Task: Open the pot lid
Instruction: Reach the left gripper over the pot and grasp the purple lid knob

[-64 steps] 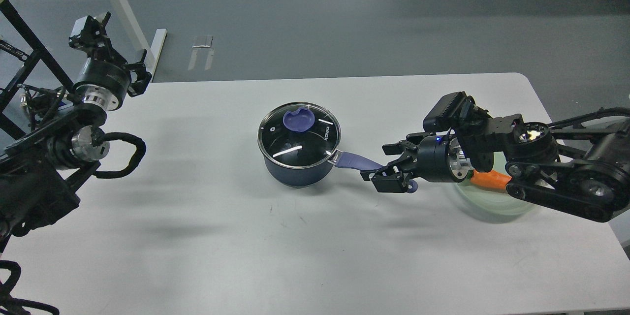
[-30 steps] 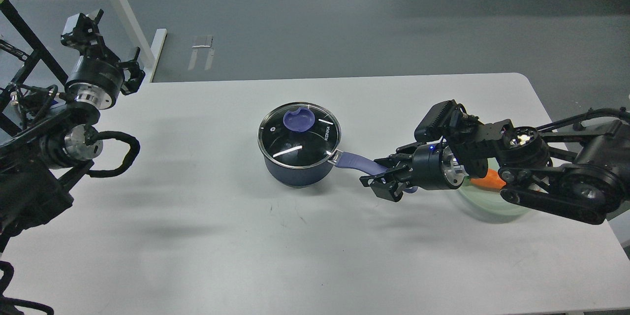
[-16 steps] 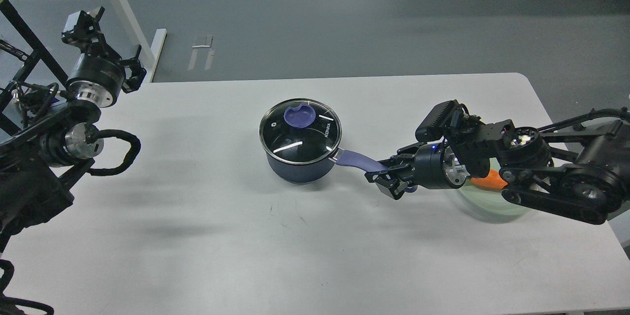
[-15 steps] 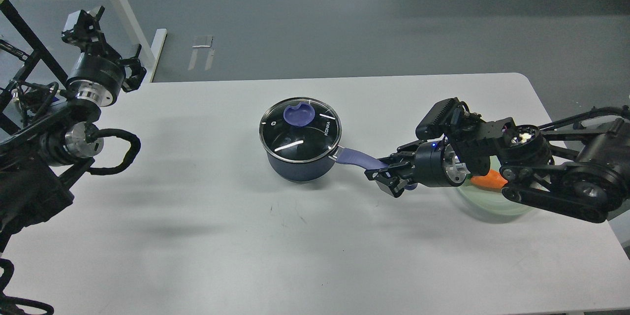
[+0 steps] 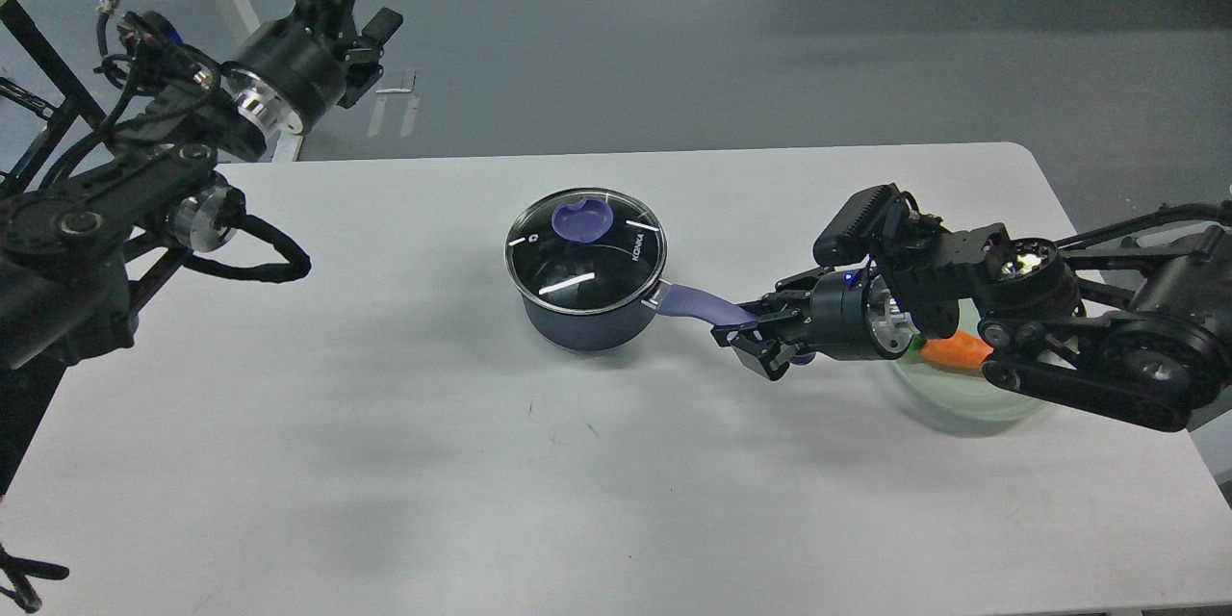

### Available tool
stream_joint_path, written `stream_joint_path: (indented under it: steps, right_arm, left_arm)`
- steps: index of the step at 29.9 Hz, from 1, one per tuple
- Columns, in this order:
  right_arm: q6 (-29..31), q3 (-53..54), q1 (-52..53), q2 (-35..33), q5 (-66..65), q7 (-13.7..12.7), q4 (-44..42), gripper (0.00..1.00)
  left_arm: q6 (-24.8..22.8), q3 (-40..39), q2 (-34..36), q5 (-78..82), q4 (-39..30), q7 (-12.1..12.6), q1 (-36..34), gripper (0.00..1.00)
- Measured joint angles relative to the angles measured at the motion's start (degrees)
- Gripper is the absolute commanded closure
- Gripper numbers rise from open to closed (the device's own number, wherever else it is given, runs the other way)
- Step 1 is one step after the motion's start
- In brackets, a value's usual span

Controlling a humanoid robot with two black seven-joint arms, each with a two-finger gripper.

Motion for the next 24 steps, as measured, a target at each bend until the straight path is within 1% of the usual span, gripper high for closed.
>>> stream_joint_path:
  steps: [3,6,11,16,18,22,24]
  right_arm:
    - [0.00,-0.06,-0.04,0.16,0.00,0.03,0.00,0.75]
    - [-0.01,-0.07,-0.16,0.24,0.01,0.13,0.00,0.75]
    - [-0.01,-0.13,-0.48,0.41,0.01,0.36,-0.02,0.77]
    - [-0.01,-0.16,-0.60,0.62,0.01,0.36,-0.19,0.77]
    - [-0.01,-0.17,-0.60,0.64,0.01,0.37,-0.25,0.77]
    - [-0.01,-0.17,-0.59,0.98,0.01,0.37,-0.36,0.77]
    - [-0.01,-0.24,-0.59,1.18,0.01,0.37,-0.33,0.77]
  left_arm:
    - [1.97,5.39,-0.42,9.02,-1.32,0.00,-2.53,0.05]
    - [3.49,9.72,-0.46,16.32,-3.31,0.00,-3.38,0.05]
    - [6.98,13.48,-0.50,31.11,-7.01,-0.09,-3.57,0.05]
    - [11.60,16.61,-0.88,49.36,-6.80,-0.09,-3.44,0.05]
    - [12.70,18.26,-1.01,53.75,-6.74,-0.03,-3.18,0.05]
    - [14.27,22.46,-1.97,57.14,-6.22,0.42,-3.19,0.05]
    - [15.14,23.87,-2.39,57.52,-4.62,0.79,-3.22,0.05]
